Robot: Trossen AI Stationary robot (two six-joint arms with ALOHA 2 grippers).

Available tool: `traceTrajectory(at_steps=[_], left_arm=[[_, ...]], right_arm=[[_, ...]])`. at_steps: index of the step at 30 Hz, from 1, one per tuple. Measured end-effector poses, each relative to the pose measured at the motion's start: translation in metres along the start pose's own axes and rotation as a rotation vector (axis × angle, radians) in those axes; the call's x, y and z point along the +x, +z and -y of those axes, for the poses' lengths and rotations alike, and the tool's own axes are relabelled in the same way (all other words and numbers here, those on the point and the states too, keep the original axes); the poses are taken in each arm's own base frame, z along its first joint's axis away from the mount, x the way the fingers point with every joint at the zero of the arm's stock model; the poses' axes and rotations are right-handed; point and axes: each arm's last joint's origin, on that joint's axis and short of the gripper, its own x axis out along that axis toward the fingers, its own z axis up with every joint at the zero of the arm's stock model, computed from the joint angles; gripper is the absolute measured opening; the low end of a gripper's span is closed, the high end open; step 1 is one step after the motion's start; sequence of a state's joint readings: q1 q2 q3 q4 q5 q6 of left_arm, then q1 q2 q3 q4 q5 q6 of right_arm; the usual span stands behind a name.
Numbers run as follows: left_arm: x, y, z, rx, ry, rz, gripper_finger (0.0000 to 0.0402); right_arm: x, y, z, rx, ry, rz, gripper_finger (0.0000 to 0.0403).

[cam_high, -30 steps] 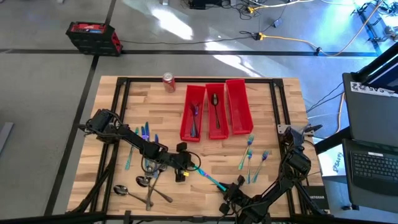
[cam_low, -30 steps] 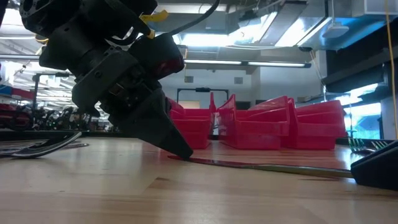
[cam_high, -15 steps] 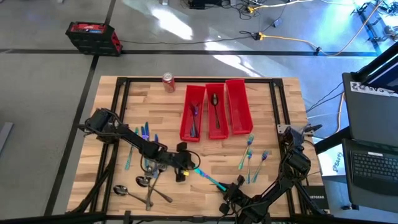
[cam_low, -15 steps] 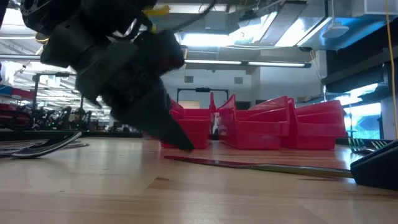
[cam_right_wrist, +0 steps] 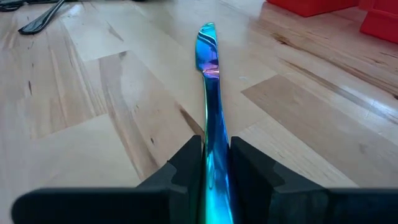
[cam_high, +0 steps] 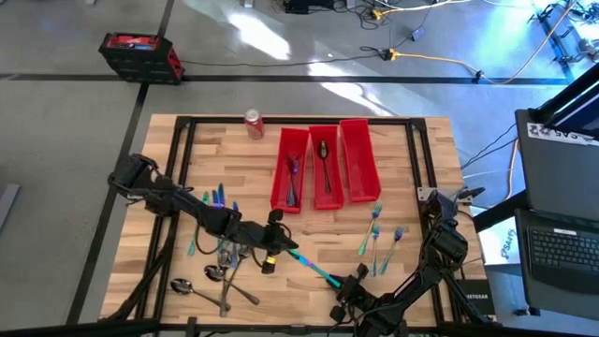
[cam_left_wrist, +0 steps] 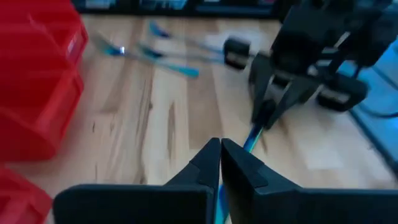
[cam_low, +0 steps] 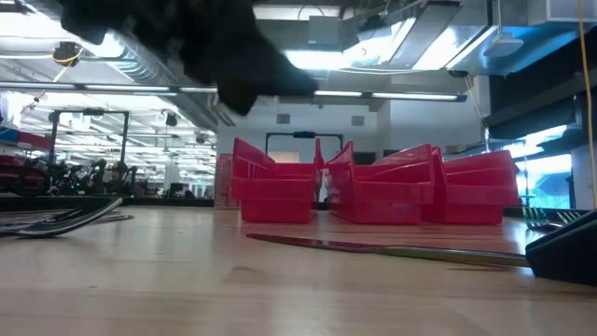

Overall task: Sort silverware
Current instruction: Put the purple table knife into the right red bin

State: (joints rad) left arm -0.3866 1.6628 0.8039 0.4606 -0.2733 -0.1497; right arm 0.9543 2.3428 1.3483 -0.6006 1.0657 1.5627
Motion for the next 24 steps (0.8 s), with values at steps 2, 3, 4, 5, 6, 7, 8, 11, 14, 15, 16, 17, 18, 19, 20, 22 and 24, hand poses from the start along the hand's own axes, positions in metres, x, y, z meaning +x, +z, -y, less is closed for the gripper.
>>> traceTrajectory(at_steps=[2,3,4,5,6,7,8,11,14,15,16,17,18,19,20,22,24], left_arm=[[-0.0034,0.0048,-0.0004,0.017,-0.002,0.016,0.0],[-0.004,0.0056,-0.0004,0.027,-0.002,0.019,0.0],[-0.004,0.0056,-0.0004,0.044,-0.001,0.019,0.0],[-0.004,0.0054,-0.0005,0.058,-0.001,0.017,0.0],[-0.004,0.0054,-0.0005,0.073,-0.001,0.017,0.0],[-0.004,0.0055,-0.0005,0.076,-0.001,0.017,0.0],[-0.004,0.0057,-0.0005,0.073,-0.001,0.019,0.0],[-0.0041,0.0063,-0.0003,0.064,0.0,0.026,0.0],[-0.0041,0.0083,-0.0002,0.059,-0.001,0.045,0.0],[-0.0041,0.0085,-0.0001,0.059,-0.001,0.047,0.0],[-0.0041,0.0084,-0.0001,0.059,-0.001,0.047,0.0],[-0.0041,0.0084,-0.0002,0.059,-0.001,0.047,0.0],[-0.004,0.0085,-0.0004,0.058,0.0,0.047,0.0],[-0.004,0.0087,-0.0005,0.058,0.0,0.049,0.0],[-0.004,0.0087,-0.0004,0.058,0.0,0.05,0.0],[-0.004,0.0086,-0.0004,0.058,-0.001,0.048,0.0],[-0.004,0.0086,-0.0004,0.058,-0.001,0.049,0.0]], right_arm=[[0.0,0.0,0.0,0.0,0.0,0.0,0.006],[0.0,0.0,0.0,0.0,0.0,0.0,0.006],[0.0,0.0,0.0,0.0,0.0,0.0,0.006],[0.0,0.0,0.0,0.0,0.0,0.0,0.006],[0.0,0.0,0.0,0.0,0.0,0.0,0.006],[0.0,0.0,0.0,0.0,0.0,0.0,0.006],[0.0,0.0,0.0,0.001,0.0,0.0,0.006],[0.0,0.0,-0.0001,0.003,0.001,0.0,0.006],[0.0,0.0,-0.0001,0.005,0.001,0.0,0.006],[0.0,0.0,-0.0001,0.005,0.001,-0.001,0.0058],[0.0,-0.0001,-0.0001,0.005,0.001,-0.003,0.0055],[0.0,-0.0001,-0.0001,0.004,0.001,-0.005,0.0054],[0.0,-0.0001,-0.0001,0.004,0.001,-0.005,0.0054],[0.0,-0.0001,-0.0001,0.004,0.001,-0.004,0.0054],[0.0,-0.0001,-0.0001,0.004,0.001,-0.004,0.0054],[0.0,-0.0001,-0.0001,0.005,0.001,-0.004,0.0054],[0.0,-0.0001,-0.0001,0.004,0.001,-0.003,0.0054]])
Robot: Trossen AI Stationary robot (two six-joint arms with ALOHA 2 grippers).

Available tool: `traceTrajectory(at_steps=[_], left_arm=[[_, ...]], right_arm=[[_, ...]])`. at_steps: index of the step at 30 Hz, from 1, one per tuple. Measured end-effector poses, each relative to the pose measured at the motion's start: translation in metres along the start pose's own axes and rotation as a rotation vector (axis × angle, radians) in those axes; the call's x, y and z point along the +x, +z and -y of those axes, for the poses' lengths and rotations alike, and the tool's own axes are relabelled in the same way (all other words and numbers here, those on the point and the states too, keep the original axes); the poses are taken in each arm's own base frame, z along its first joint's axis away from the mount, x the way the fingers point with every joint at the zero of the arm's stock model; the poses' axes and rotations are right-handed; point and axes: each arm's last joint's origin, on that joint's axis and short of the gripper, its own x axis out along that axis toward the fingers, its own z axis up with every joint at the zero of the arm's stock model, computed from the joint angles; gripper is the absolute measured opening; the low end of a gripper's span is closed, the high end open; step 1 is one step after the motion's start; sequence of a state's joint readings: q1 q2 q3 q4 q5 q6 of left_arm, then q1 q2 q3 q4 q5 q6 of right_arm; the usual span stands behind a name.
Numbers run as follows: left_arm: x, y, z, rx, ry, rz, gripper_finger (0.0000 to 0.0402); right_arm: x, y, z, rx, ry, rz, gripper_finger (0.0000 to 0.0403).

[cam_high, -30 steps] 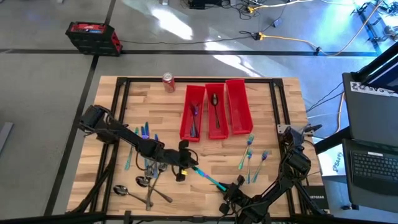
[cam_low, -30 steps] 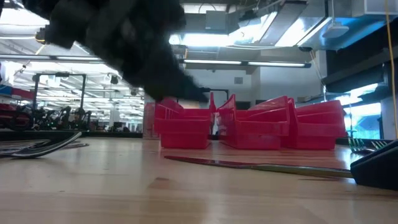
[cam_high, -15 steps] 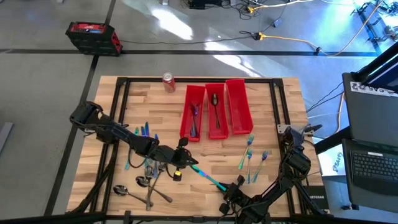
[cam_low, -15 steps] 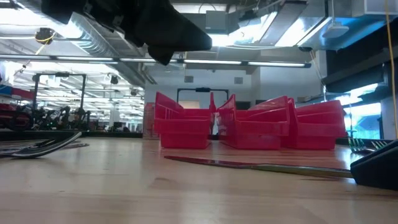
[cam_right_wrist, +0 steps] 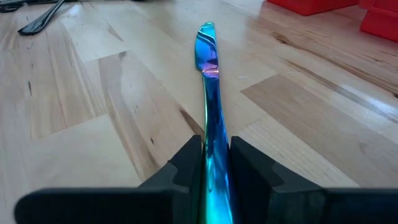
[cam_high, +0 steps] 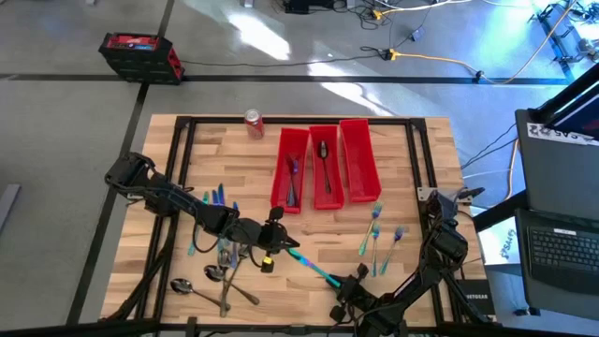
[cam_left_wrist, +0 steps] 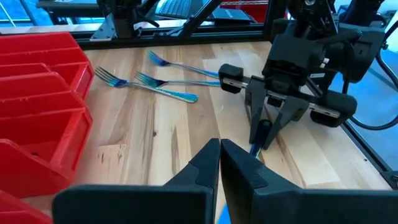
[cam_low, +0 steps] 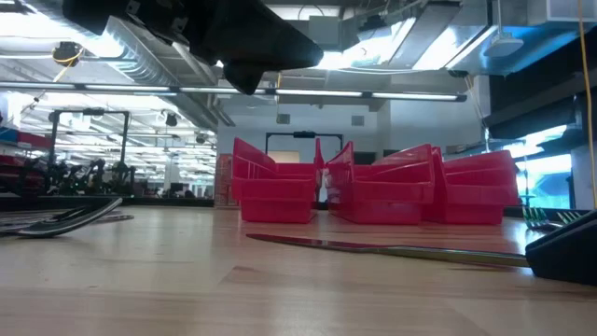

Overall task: Sort silverware
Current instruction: Put the purple table knife into the right red bin

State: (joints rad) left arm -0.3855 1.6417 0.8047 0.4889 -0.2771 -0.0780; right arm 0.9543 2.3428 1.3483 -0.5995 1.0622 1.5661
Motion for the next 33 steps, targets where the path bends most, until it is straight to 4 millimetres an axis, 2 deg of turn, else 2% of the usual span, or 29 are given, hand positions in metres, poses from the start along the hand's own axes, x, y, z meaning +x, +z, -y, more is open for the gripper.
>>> traceTrajectory(at_steps=[16,33], left_arm=[[0.0,0.0,0.0,-0.004,0.001,-0.001,0.0],[0.0,0.0,-0.002,-0.049,0.076,0.002,0.0]], right_arm=[[-0.001,0.002,-0.002,0.004,0.003,0.005,0.0054],[-0.012,0.022,-0.001,0.032,0.019,-0.046,0.0054]])
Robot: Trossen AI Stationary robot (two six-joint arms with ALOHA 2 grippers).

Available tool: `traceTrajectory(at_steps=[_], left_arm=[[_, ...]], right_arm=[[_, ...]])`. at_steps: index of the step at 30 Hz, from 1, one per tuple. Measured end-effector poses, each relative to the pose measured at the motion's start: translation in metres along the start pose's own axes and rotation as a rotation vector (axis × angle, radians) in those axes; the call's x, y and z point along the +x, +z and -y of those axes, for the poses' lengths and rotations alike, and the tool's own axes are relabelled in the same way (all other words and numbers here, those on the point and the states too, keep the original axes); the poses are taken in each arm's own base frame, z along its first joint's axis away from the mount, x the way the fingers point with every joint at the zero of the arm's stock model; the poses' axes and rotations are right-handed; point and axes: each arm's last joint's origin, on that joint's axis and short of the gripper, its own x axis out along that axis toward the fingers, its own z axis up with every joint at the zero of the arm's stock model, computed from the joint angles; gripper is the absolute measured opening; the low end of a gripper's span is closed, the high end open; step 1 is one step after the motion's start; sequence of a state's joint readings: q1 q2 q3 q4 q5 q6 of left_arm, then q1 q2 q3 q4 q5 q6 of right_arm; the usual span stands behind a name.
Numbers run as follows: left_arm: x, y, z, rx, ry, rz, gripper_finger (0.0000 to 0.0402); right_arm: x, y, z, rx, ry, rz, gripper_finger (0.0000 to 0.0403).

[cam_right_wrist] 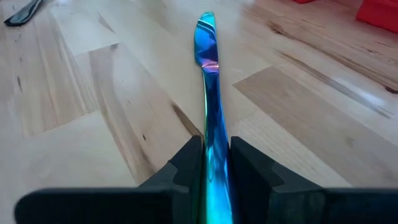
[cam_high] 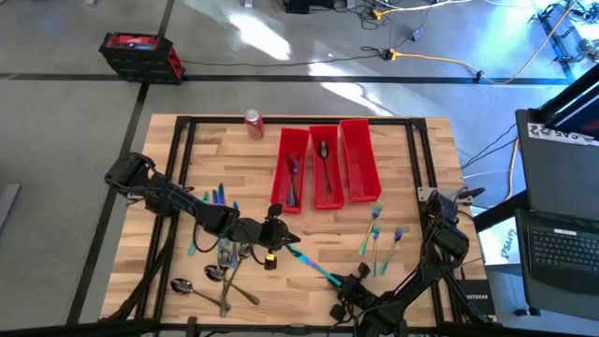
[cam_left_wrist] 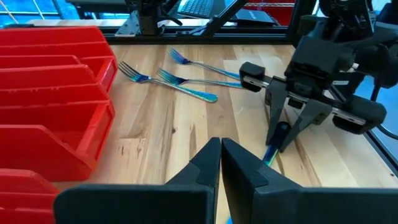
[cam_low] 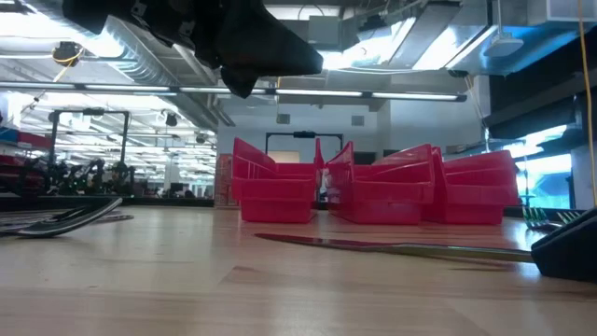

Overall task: Sort silverware
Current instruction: Put the purple table knife into the right red bin

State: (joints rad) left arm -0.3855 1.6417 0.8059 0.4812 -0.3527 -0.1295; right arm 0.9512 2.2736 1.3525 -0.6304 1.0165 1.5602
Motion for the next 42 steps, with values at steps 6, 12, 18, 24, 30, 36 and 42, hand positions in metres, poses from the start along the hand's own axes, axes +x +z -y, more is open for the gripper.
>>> traceTrajectory(at_steps=[6,12,18,24,30,36,42], left_arm=[[-0.001,0.0,0.001,0.002,0.053,0.009,0.0],[-0.003,0.0,0.002,0.04,0.132,0.019,0.0],[-0.003,0.0,0.002,0.039,0.134,0.019,0.0],[-0.003,0.002,0.002,0.031,0.162,0.042,0.0],[-0.011,0.015,0.001,0.046,0.214,0.09,0.0],[-0.037,0.043,0.0,0.157,0.248,0.172,0.0],[-0.067,0.072,-0.007,0.192,0.257,0.27,0.0]], right_arm=[[-0.002,0.002,0.0,0.006,0.006,0.011,0.0054],[-0.004,0.004,-0.001,0.016,0.012,0.022,0.0055],[-0.007,0.011,-0.001,0.025,0.016,0.049,0.0055],[-0.01,0.015,0.0,0.017,0.012,0.055,0.0055],[-0.019,0.031,0.006,-0.018,-0.01,0.063,0.0055],[-0.032,0.052,0.013,-0.025,-0.016,0.068,0.0055],[-0.045,0.079,0.023,-0.027,-0.025,0.104,0.0055]])
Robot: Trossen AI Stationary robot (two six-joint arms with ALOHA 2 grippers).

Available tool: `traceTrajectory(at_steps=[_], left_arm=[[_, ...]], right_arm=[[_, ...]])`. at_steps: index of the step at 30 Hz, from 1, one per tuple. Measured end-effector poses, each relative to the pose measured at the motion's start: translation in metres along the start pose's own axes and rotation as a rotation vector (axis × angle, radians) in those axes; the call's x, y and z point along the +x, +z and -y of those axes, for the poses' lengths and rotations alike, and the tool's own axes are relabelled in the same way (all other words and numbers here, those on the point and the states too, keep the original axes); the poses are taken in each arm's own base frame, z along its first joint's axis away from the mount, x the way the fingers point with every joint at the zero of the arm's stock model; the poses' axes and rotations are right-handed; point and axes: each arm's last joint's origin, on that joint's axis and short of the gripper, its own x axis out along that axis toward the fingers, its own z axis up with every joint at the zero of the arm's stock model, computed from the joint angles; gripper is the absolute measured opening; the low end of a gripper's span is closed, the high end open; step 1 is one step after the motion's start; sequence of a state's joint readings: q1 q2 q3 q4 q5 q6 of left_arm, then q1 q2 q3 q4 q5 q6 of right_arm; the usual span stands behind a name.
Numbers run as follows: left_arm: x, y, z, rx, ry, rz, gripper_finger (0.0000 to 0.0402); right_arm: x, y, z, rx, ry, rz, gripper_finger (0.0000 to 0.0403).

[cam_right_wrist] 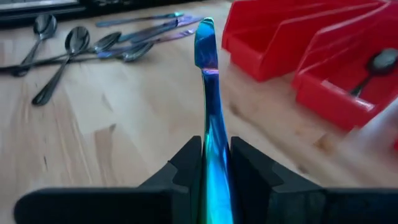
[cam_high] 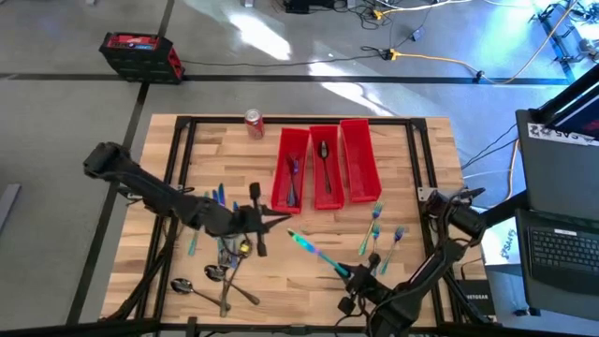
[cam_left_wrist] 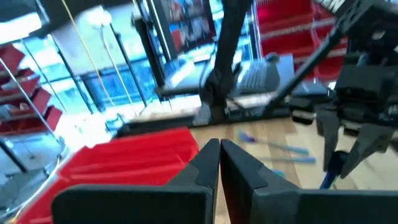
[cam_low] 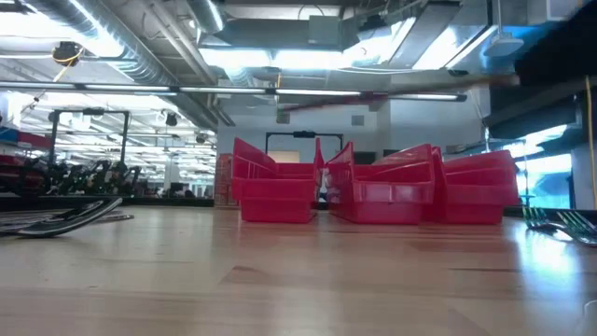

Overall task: Sort silverware
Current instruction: Put the purple table knife into the right red bin

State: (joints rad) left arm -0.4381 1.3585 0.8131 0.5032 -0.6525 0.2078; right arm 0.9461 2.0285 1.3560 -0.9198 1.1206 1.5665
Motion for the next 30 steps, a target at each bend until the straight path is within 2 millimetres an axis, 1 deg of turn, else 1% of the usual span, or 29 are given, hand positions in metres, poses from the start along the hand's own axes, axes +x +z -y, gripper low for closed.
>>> traceTrajectory(at_steps=[3,6,13,18,23,25,30], left_arm=[[-0.008,0.011,-0.008,-0.022,0.006,0.033,0.0],[-0.015,0.015,-0.014,-0.014,0.003,0.023,0.0],[-0.022,0.009,-0.017,-0.035,-0.019,-0.081,0.0],[-0.025,0.006,-0.013,-0.033,-0.043,-0.108,0.0],[-0.026,0.005,-0.011,-0.014,-0.062,-0.114,0.0],[-0.026,0.005,-0.011,-0.024,-0.061,-0.114,0.0],[-0.026,0.005,-0.011,-0.056,-0.058,-0.115,0.0]], right_arm=[[-0.002,0.013,0.007,-0.012,-0.018,0.001,0.0055],[-0.003,0.028,0.016,-0.013,-0.04,0.0,0.0055],[-0.003,0.051,0.037,0.023,-0.114,0.025,0.0055],[-0.005,0.062,0.053,0.061,-0.182,0.036,0.0055],[-0.004,0.067,0.065,0.095,-0.257,0.051,0.0055],[-0.004,0.068,0.067,0.103,-0.275,0.049,0.0055],[0.004,0.072,0.074,0.106,-0.316,0.038,0.0055]])
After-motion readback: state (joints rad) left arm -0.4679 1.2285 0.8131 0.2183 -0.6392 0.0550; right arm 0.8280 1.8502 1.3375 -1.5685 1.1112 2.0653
